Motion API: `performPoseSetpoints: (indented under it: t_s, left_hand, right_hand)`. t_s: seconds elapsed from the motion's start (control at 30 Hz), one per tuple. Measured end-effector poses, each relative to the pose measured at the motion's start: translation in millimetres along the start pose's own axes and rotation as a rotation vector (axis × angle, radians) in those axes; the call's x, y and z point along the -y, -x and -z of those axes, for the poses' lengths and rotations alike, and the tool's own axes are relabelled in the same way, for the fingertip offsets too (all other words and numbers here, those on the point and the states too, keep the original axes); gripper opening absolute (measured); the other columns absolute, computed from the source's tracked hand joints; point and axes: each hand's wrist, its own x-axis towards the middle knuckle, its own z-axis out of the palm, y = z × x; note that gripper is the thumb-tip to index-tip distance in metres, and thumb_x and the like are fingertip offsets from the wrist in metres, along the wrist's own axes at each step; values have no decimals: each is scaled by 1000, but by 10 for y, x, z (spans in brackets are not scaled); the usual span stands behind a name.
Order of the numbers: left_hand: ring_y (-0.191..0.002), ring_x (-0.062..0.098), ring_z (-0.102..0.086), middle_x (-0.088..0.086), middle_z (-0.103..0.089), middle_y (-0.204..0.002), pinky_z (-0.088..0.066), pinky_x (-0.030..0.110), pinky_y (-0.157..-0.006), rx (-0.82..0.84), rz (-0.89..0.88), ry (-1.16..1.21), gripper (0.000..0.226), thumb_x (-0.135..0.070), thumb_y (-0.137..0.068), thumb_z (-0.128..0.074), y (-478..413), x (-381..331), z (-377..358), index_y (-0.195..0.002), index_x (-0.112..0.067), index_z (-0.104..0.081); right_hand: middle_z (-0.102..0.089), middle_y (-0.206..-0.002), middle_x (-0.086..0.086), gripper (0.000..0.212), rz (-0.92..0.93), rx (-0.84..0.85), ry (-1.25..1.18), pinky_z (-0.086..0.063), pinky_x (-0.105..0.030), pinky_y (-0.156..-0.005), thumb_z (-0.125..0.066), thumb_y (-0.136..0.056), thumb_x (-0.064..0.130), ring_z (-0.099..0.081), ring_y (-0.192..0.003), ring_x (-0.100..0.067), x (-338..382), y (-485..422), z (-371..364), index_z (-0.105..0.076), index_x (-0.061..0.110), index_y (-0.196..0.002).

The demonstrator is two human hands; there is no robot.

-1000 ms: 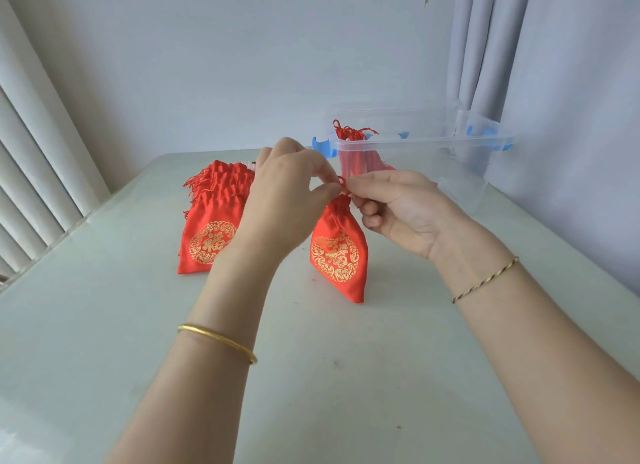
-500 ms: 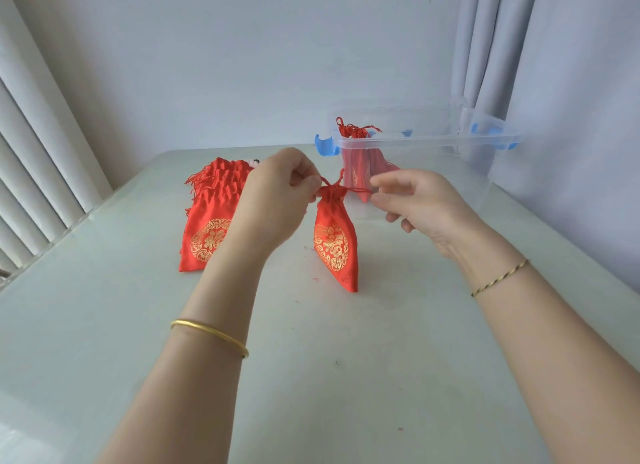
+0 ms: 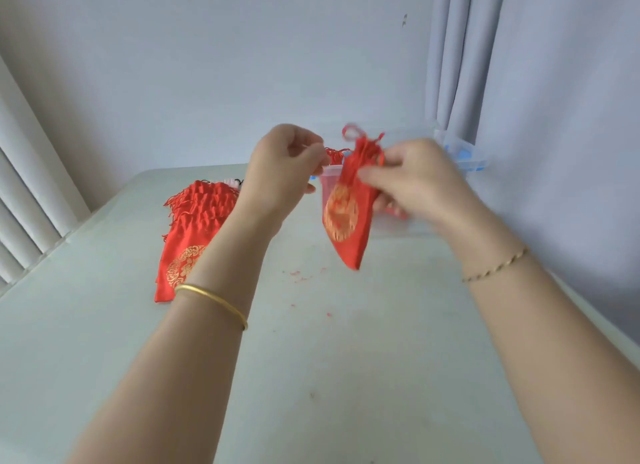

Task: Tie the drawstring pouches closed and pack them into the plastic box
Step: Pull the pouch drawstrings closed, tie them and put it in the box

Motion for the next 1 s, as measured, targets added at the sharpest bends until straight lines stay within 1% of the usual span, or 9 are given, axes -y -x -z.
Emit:
performPoseSetpoints:
  t_s: [0.2, 0.3, 0.4, 0.5, 0.6, 0.7, 0.8, 0.9, 1.0]
  left_hand:
    - [-75, 12, -55, 1, -61, -88, -52, 32, -73, -27, 35, -118, 15, -7, -87, -49, -521, 30, -183, -96, -15, -57]
    - [-74, 12, -53, 2, -61, -97, -46, 26, -66, -24, 33, -181, 18, -5, -86, -48, -702, 166, -275, -96, -16, -57]
    - [-88, 15, -56, 2, -62, -102, -43, 20, -67, -44, 22, -212, 22, -4, -85, -46, -824, 272, -307, -99, -14, -60]
    - [-91, 16, -57, 2, -63, -102, -44, 22, -73, -54, 18, -210, 23, -3, -85, -46, -913, 361, -318, -99, -15, -60]
    - [-89, 15, -57, 1, -62, -99, -44, 18, -70, -56, 7, -212, 24, -2, -85, -45, -963, 420, -322, -98, -15, -60]
    - [-88, 13, -55, 0, -61, -97, -42, 15, -67, -61, 9, -213, 26, -1, -85, -44, -957, 475, -306, -102, -12, -60]
    - [-89, 12, -54, 0, -59, -98, -41, 11, -66, -96, 7, -205, 29, 1, -85, -42, -914, 508, -243, -105, -10, -60]
    - [-88, 13, -53, 1, -58, -99, -41, 13, -64, -170, 12, -231, 31, 2, -84, -40, -846, 562, -109, -104, -11, -59]
    - [-94, 25, -56, 7, -59, -104, -48, 31, -76, -261, 70, -289, 28, -1, -81, -42, -685, 734, 141, -98, -18, -57]
  right_hand:
    - [-69, -73, -18, 14, 61, -376, -34, -44, -22, -37, -53, -77, 8, -62, -42, -9, 188, -892, 506, -66, 5, -73]
    - [-68, -67, -19, 17, -15, -307, 195, -56, -32, -51, -47, -77, 7, -68, -55, -22, -2, -1330, 464, -64, 5, -77]
    - [-54, -33, -4, 18, -128, -172, 453, -53, -30, -49, -47, -80, 10, -60, -37, -10, -330, -1637, 315, -54, 10, -64]
    - [-29, -27, 35, 27, -148, -102, 661, -46, -23, -52, -48, -84, 11, -47, -23, -6, -528, -1851, 155, -44, 13, -57]
    - [-40, -20, 4, 31, -192, 195, 727, -43, -25, -52, -53, -86, 7, -54, -54, -22, -546, -1916, -51, -42, 12, -57]
    - [-59, -74, 0, 19, -320, 482, 858, -43, -26, -66, -53, -92, 16, -51, -88, -25, -451, -1801, -172, -59, 3, -79]
    - [-57, -102, -3, 33, -232, 514, 962, -39, -23, -67, -52, -94, 25, -51, -98, -22, -388, -1703, -166, -57, 4, -119]
    - [-57, -83, -10, 16, -295, 396, 694, -37, -16, -54, -42, -96, 6, -53, -91, -26, -367, -1647, -138, -56, 4, -104]
    - [-62, -96, -21, 26, -121, 82, 411, -55, -27, -72, -43, -87, -8, -62, -93, -34, -241, -1590, -149, -58, -8, -108]
